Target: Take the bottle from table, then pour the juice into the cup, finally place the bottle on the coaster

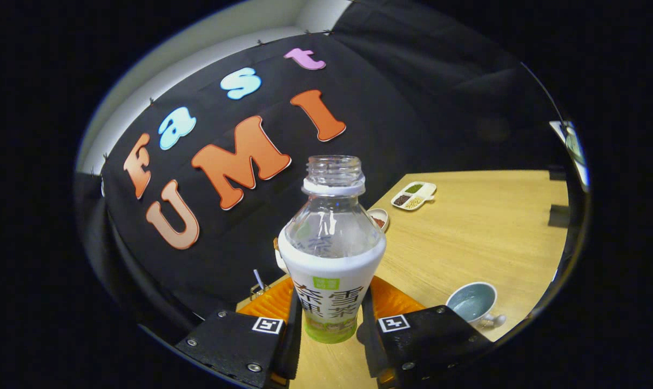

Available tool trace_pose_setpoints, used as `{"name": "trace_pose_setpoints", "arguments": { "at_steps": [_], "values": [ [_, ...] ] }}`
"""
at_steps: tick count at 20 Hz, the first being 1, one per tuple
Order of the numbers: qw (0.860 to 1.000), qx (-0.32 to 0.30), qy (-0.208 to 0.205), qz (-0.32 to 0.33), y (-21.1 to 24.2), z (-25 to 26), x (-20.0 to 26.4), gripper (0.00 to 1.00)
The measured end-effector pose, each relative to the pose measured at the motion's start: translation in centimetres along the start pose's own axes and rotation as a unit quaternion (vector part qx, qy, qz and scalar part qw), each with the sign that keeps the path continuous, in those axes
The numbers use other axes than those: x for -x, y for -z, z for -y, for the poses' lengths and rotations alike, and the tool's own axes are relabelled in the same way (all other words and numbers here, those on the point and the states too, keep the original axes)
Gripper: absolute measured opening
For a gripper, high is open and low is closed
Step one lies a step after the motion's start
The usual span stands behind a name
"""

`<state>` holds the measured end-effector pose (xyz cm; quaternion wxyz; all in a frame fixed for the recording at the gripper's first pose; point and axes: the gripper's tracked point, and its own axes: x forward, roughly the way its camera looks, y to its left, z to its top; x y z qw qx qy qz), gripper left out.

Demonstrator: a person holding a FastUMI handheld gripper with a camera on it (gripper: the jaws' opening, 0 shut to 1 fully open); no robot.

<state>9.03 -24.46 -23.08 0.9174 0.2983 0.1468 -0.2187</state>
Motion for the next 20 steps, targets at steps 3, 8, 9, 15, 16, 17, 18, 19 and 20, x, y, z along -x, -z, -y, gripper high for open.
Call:
{"name": "trace_pose_setpoints", "arguments": {
  "at_steps": [3, 8, 9, 15, 16, 17, 18, 19, 20],
  "values": [
    [0.996, 0.088, 0.026, 0.007, 0.7, -0.3, -1.2, 0.49],
    [0.983, 0.179, 0.04, -0.025, 4.9, -1.1, -3.2, 0.53],
    [0.979, 0.195, 0.045, -0.032, 5.9, -1.0, -3.8, 0.53],
    [0.966, 0.241, 0.064, -0.066, 10.0, 0.1, -6.2, 0.53],
    [0.965, 0.245, 0.066, -0.07, 10.4, 0.3, -6.5, 0.54],
    [0.963, 0.249, 0.07, -0.071, 10.7, 0.6, -6.8, 0.55],
    [0.963, 0.253, 0.07, -0.067, 10.7, 0.7, -7.0, 0.56],
    [0.962, 0.255, 0.07, -0.066, 10.9, 0.6, -7.3, 0.56],
    [0.962, 0.256, 0.07, -0.066, 11.2, 0.7, -7.5, 0.56]
  ]
}}
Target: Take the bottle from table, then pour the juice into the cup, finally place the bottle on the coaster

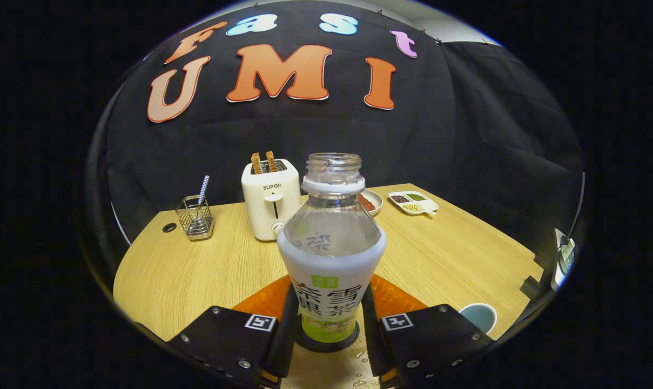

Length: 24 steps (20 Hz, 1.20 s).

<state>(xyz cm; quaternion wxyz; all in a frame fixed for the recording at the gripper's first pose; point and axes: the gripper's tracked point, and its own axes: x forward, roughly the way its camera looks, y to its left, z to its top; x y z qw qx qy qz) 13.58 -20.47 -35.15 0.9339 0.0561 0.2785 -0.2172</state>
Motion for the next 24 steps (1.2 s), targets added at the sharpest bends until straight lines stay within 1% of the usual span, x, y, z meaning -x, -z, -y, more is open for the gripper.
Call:
{"name": "trace_pose_setpoints", "arguments": {
  "at_steps": [5, 7, 12, 14, 16, 17, 19, 21, 24],
  "values": [
    [1.0, 0.001, -0.006, -0.015, 2.1, -0.9, -0.6, 0.59],
    [1.0, 0.009, -0.001, -0.016, 2.4, -0.9, -0.7, 0.59],
    [1.0, 0.024, -0.001, -0.01, 2.4, -1.1, -0.5, 0.64],
    [1.0, 0.028, 0.0, -0.011, 2.6, -1.2, -0.4, 0.67],
    [1.0, 0.025, -0.012, -0.013, 2.7, -1.7, -0.2, 0.82],
    [0.999, 0.025, -0.025, -0.015, 2.8, -2.0, 0.0, 0.9],
    [0.999, 0.022, -0.033, -0.024, 3.0, -2.0, 0.4, 0.98],
    [0.999, 0.01, -0.039, -0.028, 2.8, -1.9, 1.1, 0.98],
    [0.999, -0.016, -0.043, -0.001, 0.6, -1.1, 2.9, 0.98]
  ]
}}
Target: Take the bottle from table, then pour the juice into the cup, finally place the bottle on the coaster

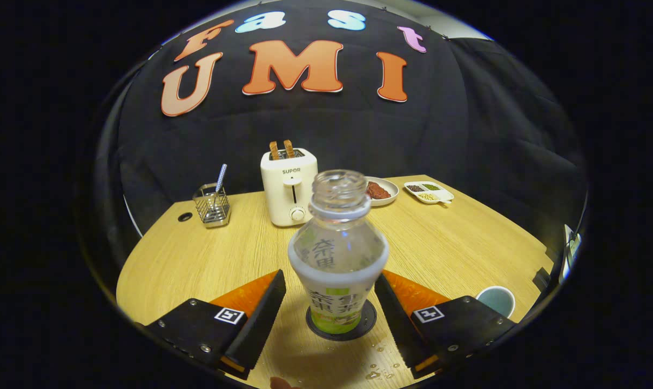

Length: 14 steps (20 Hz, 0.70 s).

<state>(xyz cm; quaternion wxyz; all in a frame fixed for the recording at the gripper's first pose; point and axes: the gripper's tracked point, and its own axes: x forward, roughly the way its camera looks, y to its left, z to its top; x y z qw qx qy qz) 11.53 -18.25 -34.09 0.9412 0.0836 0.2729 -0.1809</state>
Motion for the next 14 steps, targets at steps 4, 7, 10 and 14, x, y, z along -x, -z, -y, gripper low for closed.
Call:
{"name": "trace_pose_setpoints", "arguments": {
  "at_steps": [4, 7, 10, 14],
  "values": [
    [0.999, -0.016, -0.009, 0.05, -4.1, 0.6, 3.6, 0.97],
    [0.997, -0.009, -0.008, 0.076, -7.0, 0.9, 7.1, 0.97],
    [0.994, -0.016, -0.027, 0.108, -9.8, -0.2, 11.2, 0.97],
    [0.987, -0.024, -0.053, 0.147, -12.8, -1.8, 16.7, 0.97]
  ]
}}
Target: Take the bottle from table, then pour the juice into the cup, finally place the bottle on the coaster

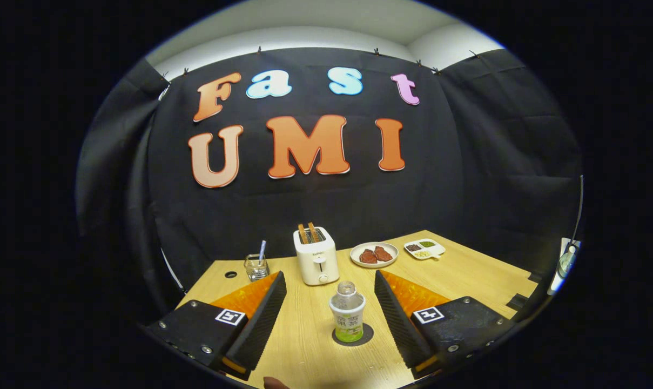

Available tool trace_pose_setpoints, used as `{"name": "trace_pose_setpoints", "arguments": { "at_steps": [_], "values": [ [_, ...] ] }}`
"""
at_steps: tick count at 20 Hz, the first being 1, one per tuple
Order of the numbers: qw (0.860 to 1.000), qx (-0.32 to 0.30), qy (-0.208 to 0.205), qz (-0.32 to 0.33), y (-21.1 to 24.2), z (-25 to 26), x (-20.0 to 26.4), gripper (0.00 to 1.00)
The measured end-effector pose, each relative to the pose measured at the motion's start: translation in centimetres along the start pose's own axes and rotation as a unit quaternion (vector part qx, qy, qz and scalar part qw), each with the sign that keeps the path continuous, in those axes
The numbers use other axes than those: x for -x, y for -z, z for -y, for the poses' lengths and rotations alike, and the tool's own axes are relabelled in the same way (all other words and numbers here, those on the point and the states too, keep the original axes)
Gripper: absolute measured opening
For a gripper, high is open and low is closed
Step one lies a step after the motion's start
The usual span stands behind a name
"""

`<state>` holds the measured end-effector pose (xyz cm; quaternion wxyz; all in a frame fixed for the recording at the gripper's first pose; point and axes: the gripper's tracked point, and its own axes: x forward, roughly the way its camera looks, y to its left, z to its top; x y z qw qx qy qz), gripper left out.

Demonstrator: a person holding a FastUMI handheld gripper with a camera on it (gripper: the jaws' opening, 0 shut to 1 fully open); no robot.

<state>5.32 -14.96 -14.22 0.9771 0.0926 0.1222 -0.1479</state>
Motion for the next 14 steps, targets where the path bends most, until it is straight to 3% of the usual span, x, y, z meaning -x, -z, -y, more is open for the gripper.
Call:
{"name": "trace_pose_setpoints", "arguments": {
  "at_steps": [7, 14],
  "values": [
    [0.997, -0.001, -0.058, 0.048, -5.0, -6.0, 6.7, 0.97],
    [0.994, 0.004, -0.101, 0.046, -5.1, -10.9, 9.5, 0.97]
  ]
}}
